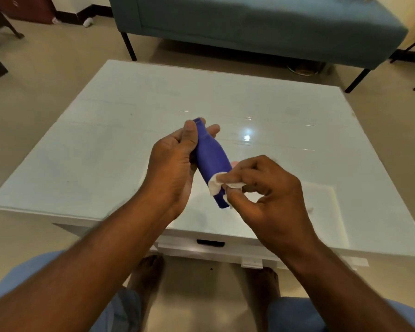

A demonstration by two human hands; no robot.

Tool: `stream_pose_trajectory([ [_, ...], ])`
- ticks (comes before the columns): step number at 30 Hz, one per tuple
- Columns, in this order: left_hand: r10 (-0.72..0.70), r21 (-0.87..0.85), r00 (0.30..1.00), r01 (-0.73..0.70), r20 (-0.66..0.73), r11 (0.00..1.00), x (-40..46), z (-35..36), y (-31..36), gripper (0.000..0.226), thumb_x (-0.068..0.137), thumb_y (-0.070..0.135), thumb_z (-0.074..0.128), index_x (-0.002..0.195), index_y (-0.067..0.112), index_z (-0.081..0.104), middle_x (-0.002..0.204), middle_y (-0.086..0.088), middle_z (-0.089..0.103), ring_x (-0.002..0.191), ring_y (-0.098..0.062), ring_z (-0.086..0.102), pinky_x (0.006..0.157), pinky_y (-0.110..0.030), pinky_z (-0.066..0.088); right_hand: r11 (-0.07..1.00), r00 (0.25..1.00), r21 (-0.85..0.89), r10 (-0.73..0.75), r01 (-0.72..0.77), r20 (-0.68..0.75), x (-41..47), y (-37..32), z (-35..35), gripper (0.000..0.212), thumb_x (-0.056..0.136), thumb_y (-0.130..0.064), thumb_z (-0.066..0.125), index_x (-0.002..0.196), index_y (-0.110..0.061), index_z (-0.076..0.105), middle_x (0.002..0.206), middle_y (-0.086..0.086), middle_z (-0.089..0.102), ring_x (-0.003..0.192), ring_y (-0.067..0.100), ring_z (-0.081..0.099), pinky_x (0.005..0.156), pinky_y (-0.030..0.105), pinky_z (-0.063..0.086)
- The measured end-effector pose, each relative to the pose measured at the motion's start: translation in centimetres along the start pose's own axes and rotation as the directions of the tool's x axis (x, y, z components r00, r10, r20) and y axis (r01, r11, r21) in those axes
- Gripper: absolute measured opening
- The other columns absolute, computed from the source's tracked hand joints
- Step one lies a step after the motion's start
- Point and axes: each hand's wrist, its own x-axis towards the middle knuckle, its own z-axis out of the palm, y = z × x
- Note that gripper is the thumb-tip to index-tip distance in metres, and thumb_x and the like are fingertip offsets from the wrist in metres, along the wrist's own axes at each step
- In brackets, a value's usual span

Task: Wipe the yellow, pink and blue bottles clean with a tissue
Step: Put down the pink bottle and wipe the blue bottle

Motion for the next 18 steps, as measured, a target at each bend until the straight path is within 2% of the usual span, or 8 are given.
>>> stream_pose_trajectory([
  [2, -0.043, -0.056, 0.999, 0.042, -0.007, 0.998, 0.2, -0.2, 0.3, 0.028, 0.102, 0.037, 0.044, 0.119, 0.022, 0.062, 0.118, -0.002, 0.075, 0.11, -0.021, 0.071, 0.099, -0.04, 0.055, 0.993, 0.996, 0.105, 0.058, -0.05, -0.073, 0.3, -0.3, -0.4, 0.03, 0.088, -0.004, 0.077, 0.105, -0.029, 0.077, 0.104, -0.006, 0.07, 0.102, 0.012, 0.068, 0.076, 0.018, 0.059],
  [5, -0.101, -0.096, 0.995, 0.103, 0.021, 0.99, -0.1, 0.3, 0.3, 0.028, 0.102, 0.036, 0.044, 0.117, 0.019, 0.062, 0.116, -0.006, 0.076, 0.108, -0.024, 0.072, 0.098, -0.04, 0.056, 0.944, 0.958, 0.289, 0.218, -0.159, -0.187, 1.2, -0.3, -1.4, 0.025, 0.093, -0.007, 0.072, 0.109, -0.026, 0.076, 0.111, -0.005, 0.074, 0.105, 0.015, 0.072, 0.081, 0.021, 0.062],
  [7, -0.111, -0.096, 0.993, 0.113, 0.025, 0.989, -0.2, 0.6, 0.3, 0.03, 0.101, 0.035, 0.047, 0.12, 0.016, 0.06, 0.116, -0.008, 0.076, 0.107, -0.024, 0.073, 0.097, -0.039, 0.057, 0.893, 0.925, 0.372, 0.336, -0.252, -0.18, 1.5, 0.0, -1.9, 0.023, 0.097, -0.014, 0.071, 0.114, -0.028, 0.076, 0.116, -0.007, 0.076, 0.108, 0.013, 0.073, 0.084, 0.021, 0.062],
  [9, -0.12, -0.11, 0.992, 0.125, 0.046, 0.986, -0.2, 0.7, 0.4, 0.029, 0.1, 0.032, 0.05, 0.121, 0.014, 0.059, 0.115, -0.011, 0.076, 0.108, -0.026, 0.072, 0.098, -0.039, 0.056, 0.851, 0.905, 0.409, 0.408, -0.329, -0.12, 1.6, 0.1, -2.0, 0.025, 0.096, -0.024, 0.072, 0.121, -0.027, 0.075, 0.119, -0.009, 0.076, 0.111, 0.013, 0.072, 0.079, 0.021, 0.062],
  [12, -0.134, -0.1, 0.986, 0.143, 0.096, 0.985, -0.2, 0.7, 0.6, 0.032, 0.099, 0.028, 0.054, 0.124, 0.01, 0.057, 0.115, -0.013, 0.075, 0.11, -0.027, 0.071, 0.099, -0.037, 0.056, 0.829, 0.901, 0.438, 0.425, -0.349, -0.087, 1.4, -0.1, -1.9, 0.028, 0.091, -0.032, 0.072, 0.117, -0.022, 0.076, 0.113, -0.007, 0.077, 0.104, 0.01, 0.073, 0.066, 0.014, 0.058],
  [16, -0.064, 0.075, 0.99, 0.055, 0.126, 0.996, -0.2, 0.5, 0.0, 0.047, 0.084, 0.035, 0.061, 0.127, 0.015, 0.061, 0.117, 0.0, 0.076, 0.115, -0.022, 0.069, 0.098, -0.037, 0.056, 0.88, 0.924, 0.371, 0.362, -0.296, -0.122, 1.5, 0.2, -1.9, 0.012, 0.093, -0.026, 0.075, 0.102, -0.02, 0.079, 0.099, -0.007, 0.079, 0.097, 0.011, 0.074, 0.079, 0.017, 0.059],
  [18, -0.023, 0.178, 0.991, -0.001, 0.135, 0.984, -0.3, 0.6, -0.3, 0.051, 0.083, 0.039, 0.061, 0.13, 0.019, 0.061, 0.115, 0.005, 0.076, 0.114, -0.019, 0.069, 0.103, -0.039, 0.053, 0.902, 0.947, 0.348, 0.307, -0.257, -0.095, 1.4, 0.0, -1.8, 0.02, 0.09, -0.027, 0.076, 0.107, -0.017, 0.077, 0.102, -0.008, 0.078, 0.099, 0.011, 0.074, 0.08, 0.019, 0.061],
])
